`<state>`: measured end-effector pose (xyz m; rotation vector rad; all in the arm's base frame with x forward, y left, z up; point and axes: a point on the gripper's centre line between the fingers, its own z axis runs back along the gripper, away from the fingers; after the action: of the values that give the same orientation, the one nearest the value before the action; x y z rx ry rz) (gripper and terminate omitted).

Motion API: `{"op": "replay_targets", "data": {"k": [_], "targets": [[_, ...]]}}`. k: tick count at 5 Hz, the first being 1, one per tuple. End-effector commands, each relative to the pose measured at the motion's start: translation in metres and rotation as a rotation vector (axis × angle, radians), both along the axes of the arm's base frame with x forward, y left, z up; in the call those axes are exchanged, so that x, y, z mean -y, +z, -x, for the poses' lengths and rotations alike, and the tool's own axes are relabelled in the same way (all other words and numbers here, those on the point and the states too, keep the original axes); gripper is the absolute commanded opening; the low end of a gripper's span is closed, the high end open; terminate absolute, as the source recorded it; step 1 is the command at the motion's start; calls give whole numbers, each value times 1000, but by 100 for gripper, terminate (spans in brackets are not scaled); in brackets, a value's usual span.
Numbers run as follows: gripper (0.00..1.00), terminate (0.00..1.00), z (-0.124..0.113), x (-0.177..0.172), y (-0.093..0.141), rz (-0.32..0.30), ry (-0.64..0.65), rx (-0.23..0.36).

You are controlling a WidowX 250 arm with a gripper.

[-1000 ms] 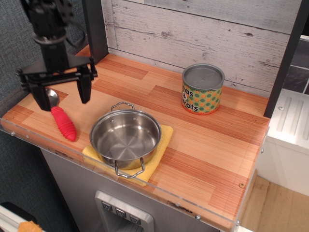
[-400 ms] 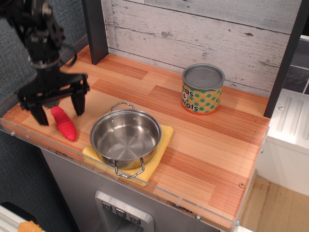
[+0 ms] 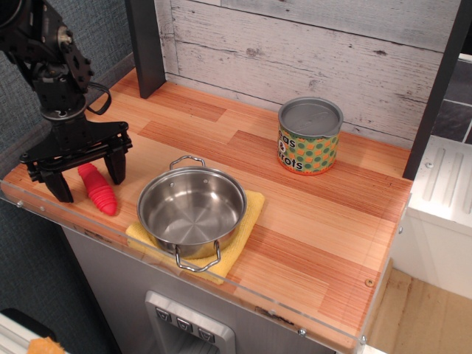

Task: Move the red spoon so that it's horizontal against the wall near the checkered can.

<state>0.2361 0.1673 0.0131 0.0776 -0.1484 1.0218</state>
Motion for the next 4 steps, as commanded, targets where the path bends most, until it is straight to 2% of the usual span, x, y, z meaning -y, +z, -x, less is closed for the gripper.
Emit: {"op": "replay_targets", "data": {"k": [1,2,4], "targets": [[0,0,5,2,1,3,8,-33],[0,0,3,5,5,-13,9,-27],[0,0,-9,10,37,-15,136,19]]}}
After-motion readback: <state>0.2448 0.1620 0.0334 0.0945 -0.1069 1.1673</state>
